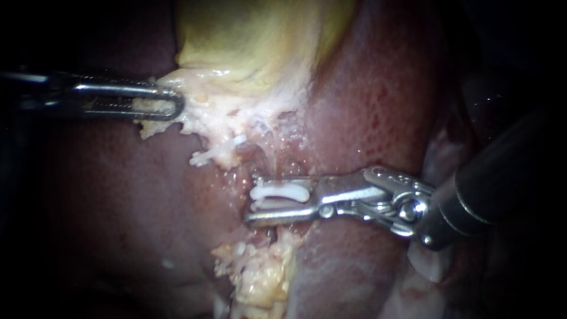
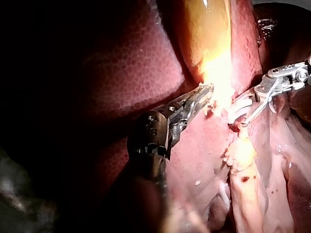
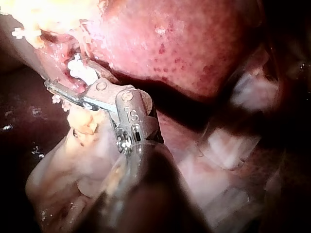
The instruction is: Going back second clip right tube
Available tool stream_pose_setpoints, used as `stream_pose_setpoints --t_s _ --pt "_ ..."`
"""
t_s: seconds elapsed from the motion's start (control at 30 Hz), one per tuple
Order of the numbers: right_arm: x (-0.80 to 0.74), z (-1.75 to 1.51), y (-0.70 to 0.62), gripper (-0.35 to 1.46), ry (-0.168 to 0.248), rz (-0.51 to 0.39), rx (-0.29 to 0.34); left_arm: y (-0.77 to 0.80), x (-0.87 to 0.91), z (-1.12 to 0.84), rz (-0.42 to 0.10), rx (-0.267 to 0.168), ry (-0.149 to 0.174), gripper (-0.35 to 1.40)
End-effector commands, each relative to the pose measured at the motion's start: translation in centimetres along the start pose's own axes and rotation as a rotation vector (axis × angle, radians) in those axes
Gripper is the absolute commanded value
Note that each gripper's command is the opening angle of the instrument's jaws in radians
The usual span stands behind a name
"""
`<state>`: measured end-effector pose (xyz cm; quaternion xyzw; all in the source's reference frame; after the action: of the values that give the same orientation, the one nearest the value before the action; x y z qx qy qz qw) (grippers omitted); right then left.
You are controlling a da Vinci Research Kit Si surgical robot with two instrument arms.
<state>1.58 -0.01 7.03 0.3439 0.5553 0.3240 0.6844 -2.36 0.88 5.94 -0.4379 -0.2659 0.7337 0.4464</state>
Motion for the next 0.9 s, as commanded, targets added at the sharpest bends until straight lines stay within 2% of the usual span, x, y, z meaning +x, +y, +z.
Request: stream_pose_setpoints --t_s 0.03,0.27,0.53,0.9 --pt "0.00 -0.01 0.01 0.50 -0.004 0.001 -0.001 0.00 0.00 0.00 0.000 0.000 0.000 -0.35" --pt "-0.08 -0.04 0.06 0.49 -0.011 -0.010 -0.002 0.00 -0.01 0.00 0.001 0.001 0.001 -0.35" --pt "-0.19 -0.05 0.16 0.50 -0.022 0.017 -0.010 0.00 -0.01 0.01 0.001 0.001 0.001 -0.35" --pt "-0.19 -0.11 0.20 0.50 -0.031 0.035 -0.019 0.00 -0.02 0.01 0.001 0.001 0.001 -0.35"
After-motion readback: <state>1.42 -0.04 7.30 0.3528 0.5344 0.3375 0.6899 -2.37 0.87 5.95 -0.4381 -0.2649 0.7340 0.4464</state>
